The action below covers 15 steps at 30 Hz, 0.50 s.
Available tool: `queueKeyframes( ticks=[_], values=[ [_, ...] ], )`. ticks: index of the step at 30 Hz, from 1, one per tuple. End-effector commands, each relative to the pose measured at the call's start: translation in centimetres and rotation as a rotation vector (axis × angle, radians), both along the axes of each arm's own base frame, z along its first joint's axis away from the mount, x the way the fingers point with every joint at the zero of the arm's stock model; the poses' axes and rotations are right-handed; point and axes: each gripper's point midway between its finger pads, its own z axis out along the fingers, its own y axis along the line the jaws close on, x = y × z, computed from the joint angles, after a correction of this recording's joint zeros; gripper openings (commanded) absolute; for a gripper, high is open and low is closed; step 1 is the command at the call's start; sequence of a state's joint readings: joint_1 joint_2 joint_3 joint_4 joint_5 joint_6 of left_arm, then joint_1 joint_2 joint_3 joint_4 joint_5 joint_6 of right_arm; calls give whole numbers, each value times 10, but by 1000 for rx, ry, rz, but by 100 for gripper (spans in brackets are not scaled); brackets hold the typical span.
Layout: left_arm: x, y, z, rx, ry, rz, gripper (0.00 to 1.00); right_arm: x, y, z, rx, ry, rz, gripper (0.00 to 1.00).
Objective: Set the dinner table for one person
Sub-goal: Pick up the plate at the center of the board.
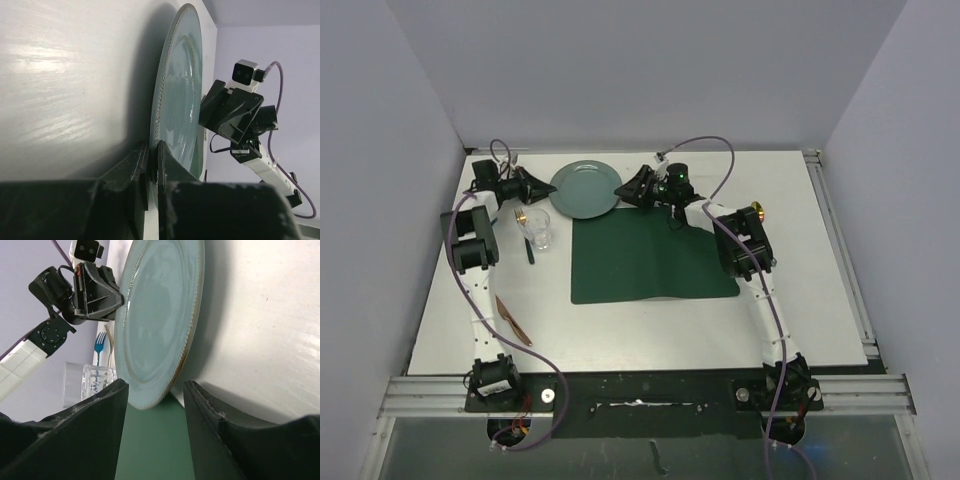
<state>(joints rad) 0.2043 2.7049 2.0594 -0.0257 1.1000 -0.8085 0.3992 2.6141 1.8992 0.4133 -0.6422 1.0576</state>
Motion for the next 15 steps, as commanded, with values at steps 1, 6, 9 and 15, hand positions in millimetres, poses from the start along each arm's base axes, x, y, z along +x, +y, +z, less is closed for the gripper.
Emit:
queueKeyframes(
  ticks=[1,6,9,15],
  values=[
    [-11,-23,-29,-13,18,-75,0,14,5,9,44,-44,-18,47],
    [-12,-27,-28,-45,6,-92,0,15,8,4,62,-35,-17,35],
    [-13,-30,-26,-63,-1,-102,0,16,9,2,64,-34,-13,28],
    [-14,-38,-20,-96,-25,-128,0,16,9,5,73,-38,-5,6]
  ],
)
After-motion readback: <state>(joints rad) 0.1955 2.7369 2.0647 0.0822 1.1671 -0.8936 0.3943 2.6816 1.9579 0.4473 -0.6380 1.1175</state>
